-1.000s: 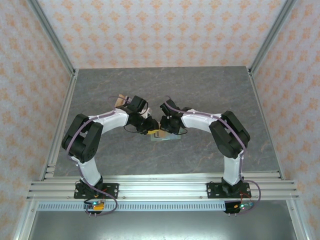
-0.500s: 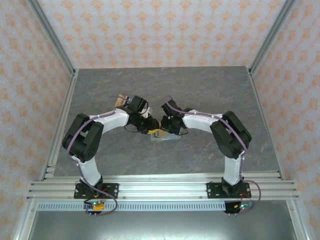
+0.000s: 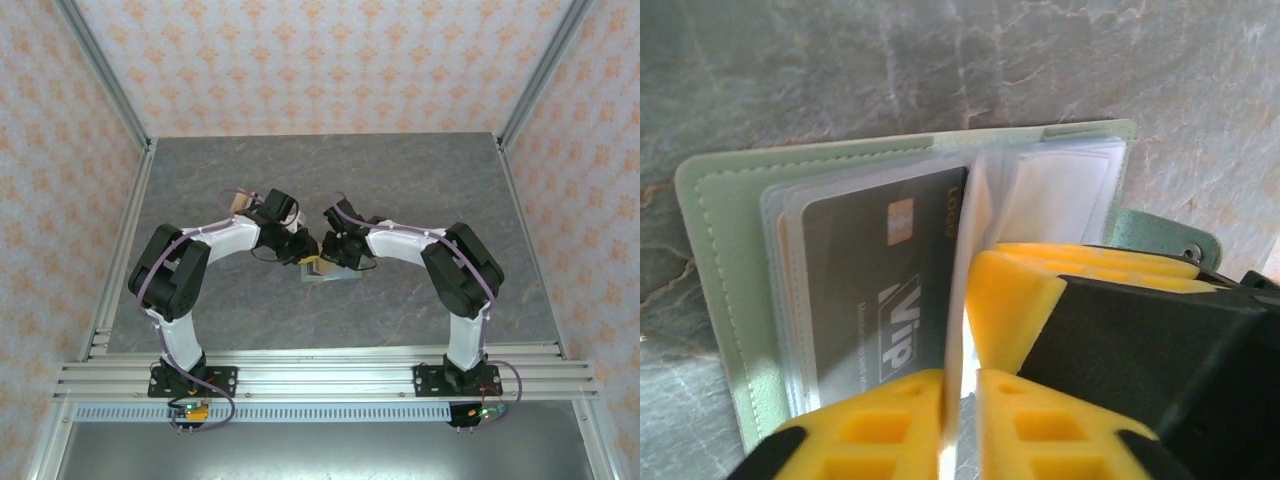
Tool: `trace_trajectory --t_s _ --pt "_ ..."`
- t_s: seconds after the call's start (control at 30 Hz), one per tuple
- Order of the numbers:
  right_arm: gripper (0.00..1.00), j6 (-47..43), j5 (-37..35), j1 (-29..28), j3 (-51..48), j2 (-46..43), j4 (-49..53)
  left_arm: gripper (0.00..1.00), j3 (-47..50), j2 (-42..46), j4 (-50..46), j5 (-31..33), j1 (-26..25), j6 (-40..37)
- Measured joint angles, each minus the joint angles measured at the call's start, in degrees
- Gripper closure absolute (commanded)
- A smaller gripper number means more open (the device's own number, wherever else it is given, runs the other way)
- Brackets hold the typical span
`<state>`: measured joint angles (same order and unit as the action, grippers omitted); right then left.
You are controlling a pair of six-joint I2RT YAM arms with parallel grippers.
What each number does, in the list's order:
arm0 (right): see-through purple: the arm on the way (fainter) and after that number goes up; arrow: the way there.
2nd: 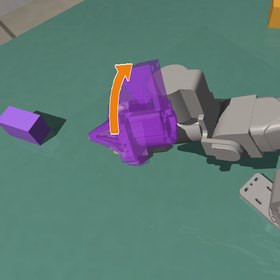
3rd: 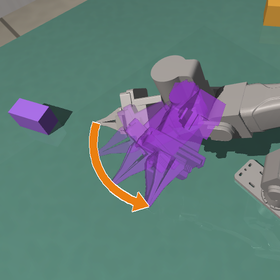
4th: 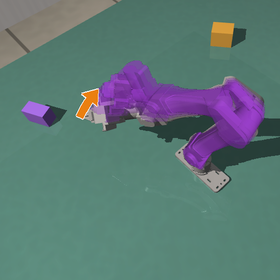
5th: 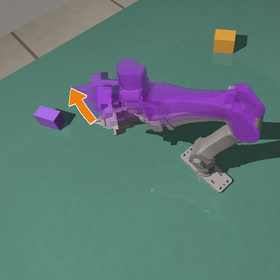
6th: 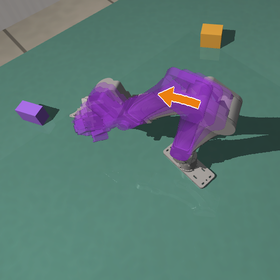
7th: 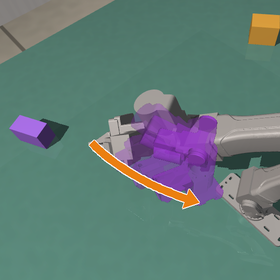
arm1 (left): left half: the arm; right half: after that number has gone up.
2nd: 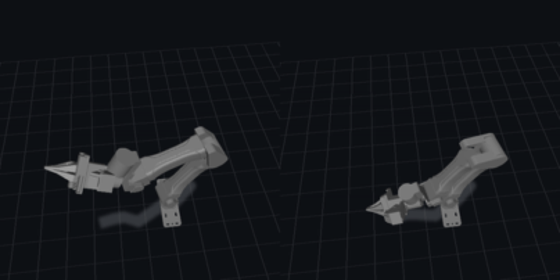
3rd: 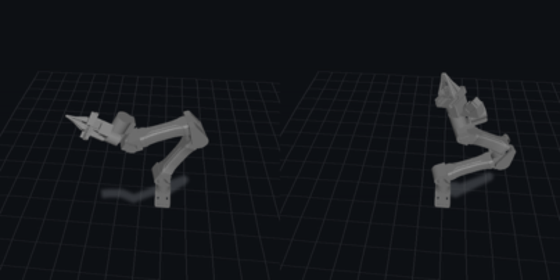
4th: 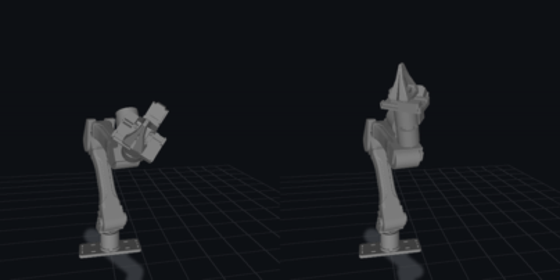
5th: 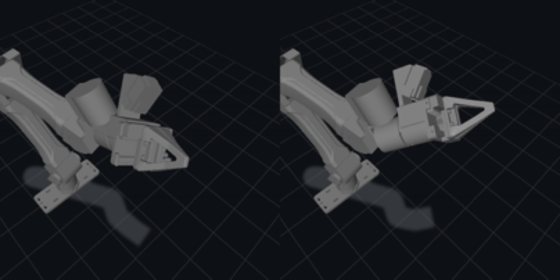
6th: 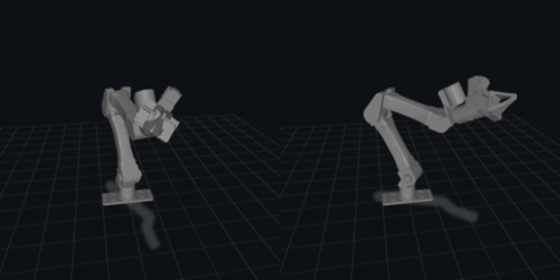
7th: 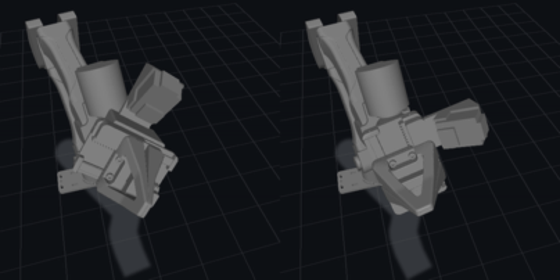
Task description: Take the credit cards out of the card holder
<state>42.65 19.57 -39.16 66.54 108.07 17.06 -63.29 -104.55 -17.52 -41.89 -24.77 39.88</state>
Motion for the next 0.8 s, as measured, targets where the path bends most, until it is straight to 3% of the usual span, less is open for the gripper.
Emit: trace_trajectory --t_s 0.17,0.47,0.6,0.8 --pt "0.70 0.2 -0.2 0.0 -1.7 -2.8 0.2 0.96 -2.6 0.0 -4.7 3.3 0.0 -3.8" --pt "0.62 0.2 -6.8 0.0 -5.2 -14.4 1.1 0.95 -5.5 1.0 -14.1 10.1 0.1 -11.1" --pt "0.62 0.2 -9.5 0.0 -6.3 -16.4 1.5 0.81 -6.1 1.6 -15.5 10.1 0.1 -12.0" --pt "0.62 0.4 -11.6 0.0 -6.8 -16.8 1.7 0.57 -6.1 1.6 -13.1 4.9 -0.6 -9.9"
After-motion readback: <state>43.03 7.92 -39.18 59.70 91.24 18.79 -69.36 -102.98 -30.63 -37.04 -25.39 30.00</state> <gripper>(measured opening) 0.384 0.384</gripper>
